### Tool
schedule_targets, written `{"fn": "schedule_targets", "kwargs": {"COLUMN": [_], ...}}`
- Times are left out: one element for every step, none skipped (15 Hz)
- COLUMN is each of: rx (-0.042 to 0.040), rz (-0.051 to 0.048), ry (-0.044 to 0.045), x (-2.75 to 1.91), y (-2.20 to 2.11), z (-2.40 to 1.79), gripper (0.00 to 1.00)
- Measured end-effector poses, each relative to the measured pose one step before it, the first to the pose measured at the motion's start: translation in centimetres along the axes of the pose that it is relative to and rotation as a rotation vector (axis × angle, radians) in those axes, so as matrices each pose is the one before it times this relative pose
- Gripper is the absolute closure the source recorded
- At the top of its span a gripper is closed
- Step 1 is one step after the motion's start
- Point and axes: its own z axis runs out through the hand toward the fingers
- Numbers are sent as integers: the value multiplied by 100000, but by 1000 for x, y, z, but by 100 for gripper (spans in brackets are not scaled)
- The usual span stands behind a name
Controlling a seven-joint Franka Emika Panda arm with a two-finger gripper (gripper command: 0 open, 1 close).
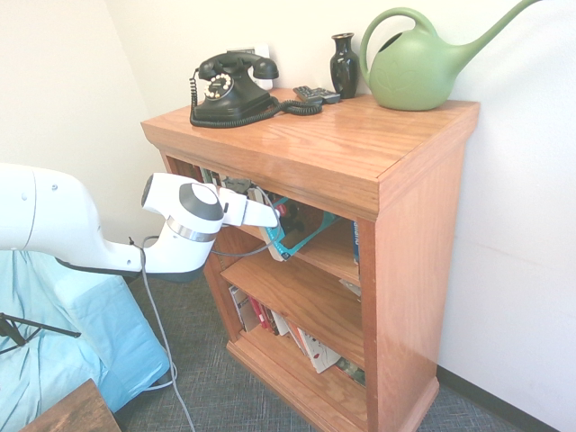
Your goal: Organize the shelf
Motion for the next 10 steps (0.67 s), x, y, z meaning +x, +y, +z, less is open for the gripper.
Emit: {"fn": "schedule_targets", "kwargs": {"rx": [111, 199, 175, -37, -106, -6, -26, 51, 1037, 1944], "rz": [-59, -149, -254, -237, -199, -6, -58, -152, -295, -439], "ry": [-226, -200, 140, 212, 161, 28, 26, -9, -635, -1544], "x": [-85, -86, 63, 81, 74, 13, -5, -25, -192, -596], "y": [-96, -129, -158, -63, 9, 0, 7, 44, 82, 91], "z": [96, 81, 24, 4, 11, -3, -25, -82, -260, -492], "gripper": [0, 0, 0, 0, 0, 0, 0, 0, 0, 0]}}
